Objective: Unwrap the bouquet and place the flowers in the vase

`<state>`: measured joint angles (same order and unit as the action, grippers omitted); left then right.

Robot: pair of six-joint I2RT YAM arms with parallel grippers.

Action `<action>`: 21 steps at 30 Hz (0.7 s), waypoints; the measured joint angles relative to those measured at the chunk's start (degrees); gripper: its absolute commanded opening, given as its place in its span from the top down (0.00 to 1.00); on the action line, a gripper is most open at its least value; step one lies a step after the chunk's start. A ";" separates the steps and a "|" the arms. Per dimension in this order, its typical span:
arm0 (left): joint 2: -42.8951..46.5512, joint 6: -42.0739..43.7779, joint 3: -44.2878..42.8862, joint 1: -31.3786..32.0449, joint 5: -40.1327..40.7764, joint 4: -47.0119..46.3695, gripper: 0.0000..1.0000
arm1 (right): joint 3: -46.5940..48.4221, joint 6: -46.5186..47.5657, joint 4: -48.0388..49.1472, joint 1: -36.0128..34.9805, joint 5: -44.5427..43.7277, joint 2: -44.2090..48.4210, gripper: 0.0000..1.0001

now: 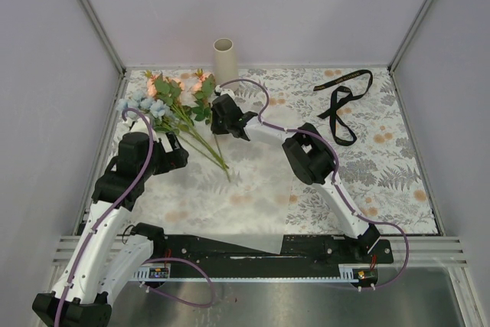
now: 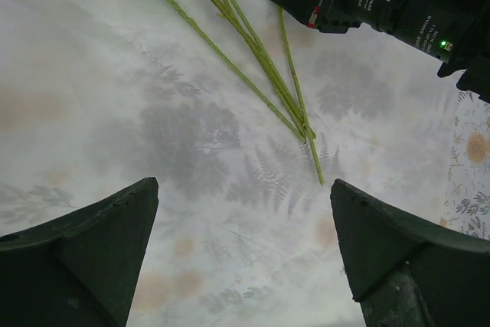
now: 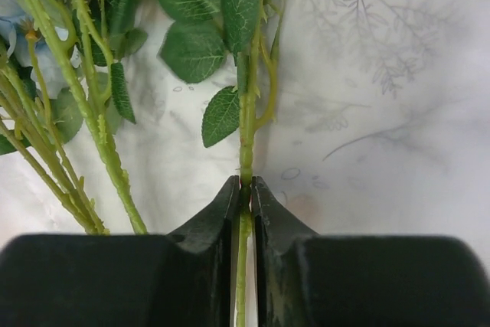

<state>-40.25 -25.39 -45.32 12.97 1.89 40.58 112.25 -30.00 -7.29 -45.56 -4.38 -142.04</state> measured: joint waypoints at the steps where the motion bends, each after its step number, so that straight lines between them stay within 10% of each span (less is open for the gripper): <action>1: 0.00 0.00 0.00 0.00 0.00 0.00 0.04 | -0.13 0.11 0.02 -0.02 -0.09 0.11 0.96; 21: -6.43 -3.26 -5.42 0.00 -5.05 0.33 0.17 | -25.70 3.67 14.12 -0.24 1.11 23.28 1.00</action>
<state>-46.68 -28.64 -50.74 12.97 -3.16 40.91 86.54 -26.33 6.83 -45.80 -3.27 -118.76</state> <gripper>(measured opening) 0.860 0.159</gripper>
